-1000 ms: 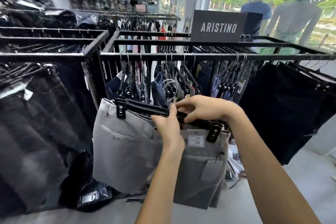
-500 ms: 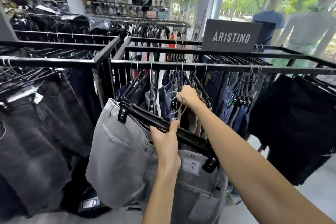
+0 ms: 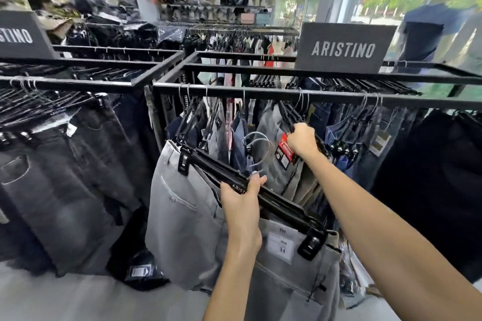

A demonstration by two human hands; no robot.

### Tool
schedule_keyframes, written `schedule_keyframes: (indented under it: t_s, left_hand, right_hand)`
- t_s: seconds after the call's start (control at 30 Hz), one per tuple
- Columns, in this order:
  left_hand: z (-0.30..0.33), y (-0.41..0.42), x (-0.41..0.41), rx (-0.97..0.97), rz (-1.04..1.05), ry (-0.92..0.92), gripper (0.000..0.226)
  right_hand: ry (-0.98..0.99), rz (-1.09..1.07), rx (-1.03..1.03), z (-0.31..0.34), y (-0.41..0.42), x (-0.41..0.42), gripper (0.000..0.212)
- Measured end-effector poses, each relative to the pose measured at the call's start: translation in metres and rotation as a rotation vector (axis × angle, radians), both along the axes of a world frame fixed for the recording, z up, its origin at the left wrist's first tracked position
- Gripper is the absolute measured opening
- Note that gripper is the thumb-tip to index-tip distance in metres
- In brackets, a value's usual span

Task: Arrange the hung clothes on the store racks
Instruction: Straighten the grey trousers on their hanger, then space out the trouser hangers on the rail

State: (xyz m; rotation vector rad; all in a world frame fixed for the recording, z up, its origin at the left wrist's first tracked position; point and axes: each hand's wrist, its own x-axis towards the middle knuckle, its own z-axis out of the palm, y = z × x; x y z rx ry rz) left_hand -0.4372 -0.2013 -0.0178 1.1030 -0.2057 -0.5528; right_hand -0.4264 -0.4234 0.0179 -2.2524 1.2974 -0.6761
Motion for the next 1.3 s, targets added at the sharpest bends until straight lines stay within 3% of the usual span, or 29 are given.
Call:
schedule_keyframes:
  t_s: [0.13,0.27,0.33,0.4,0.53,0.67,0.77,0.83,1.1,1.2,1.3]
  left_hand:
    - [0.002,-0.018,-0.038,0.028,0.061,-0.036,0.074]
    - [0.002,-0.032,-0.073,0.073,0.099,-0.085,0.05]
    - [0.002,-0.04,-0.091,0.087,0.094,-0.093,0.066]
    - [0.0,-0.047,-0.111,0.096,0.09,-0.094,0.078]
    - [-0.002,-0.058,-0.149,0.097,0.045,-0.101,0.062]
    - [-0.003,-0.067,-0.184,0.132,-0.089,-0.135,0.07]
    - [0.0,-0.075,-0.201,0.146,-0.152,-0.115,0.037]
    - [0.003,-0.08,-0.208,0.114,-0.196,-0.062,0.027]
    - [0.006,-0.108,-0.191,0.124,-0.326,0.104,0.018]
    - [0.011,-0.124,-0.162,0.092,-0.27,0.09,0.013]
    - [0.014,-0.14,-0.12,0.084,-0.175,0.067,0.024]
  right_hand:
    - [0.005,-0.008,-0.002,0.001,-0.029,-0.038,0.018]
    - [0.03,-0.007,-0.017,-0.001,-0.052,-0.072,0.018]
    - [0.032,0.007,-0.013,-0.004,-0.066,-0.086,0.014]
    - [0.034,0.019,-0.004,-0.005,-0.082,-0.098,0.02]
    - [0.073,0.062,0.026,-0.001,-0.109,-0.119,0.046]
    - [0.134,0.15,0.02,0.014,-0.119,-0.139,0.04]
    - [0.156,0.179,0.042,0.018,-0.122,-0.148,0.038]
    - [0.153,0.2,0.06,0.019,-0.123,-0.152,0.039]
    - [0.154,0.234,0.061,0.014,-0.122,-0.154,0.042]
    - [0.127,0.24,0.055,0.01,-0.119,-0.15,0.045]
    - [0.038,0.289,0.011,0.005,-0.11,-0.148,0.052]
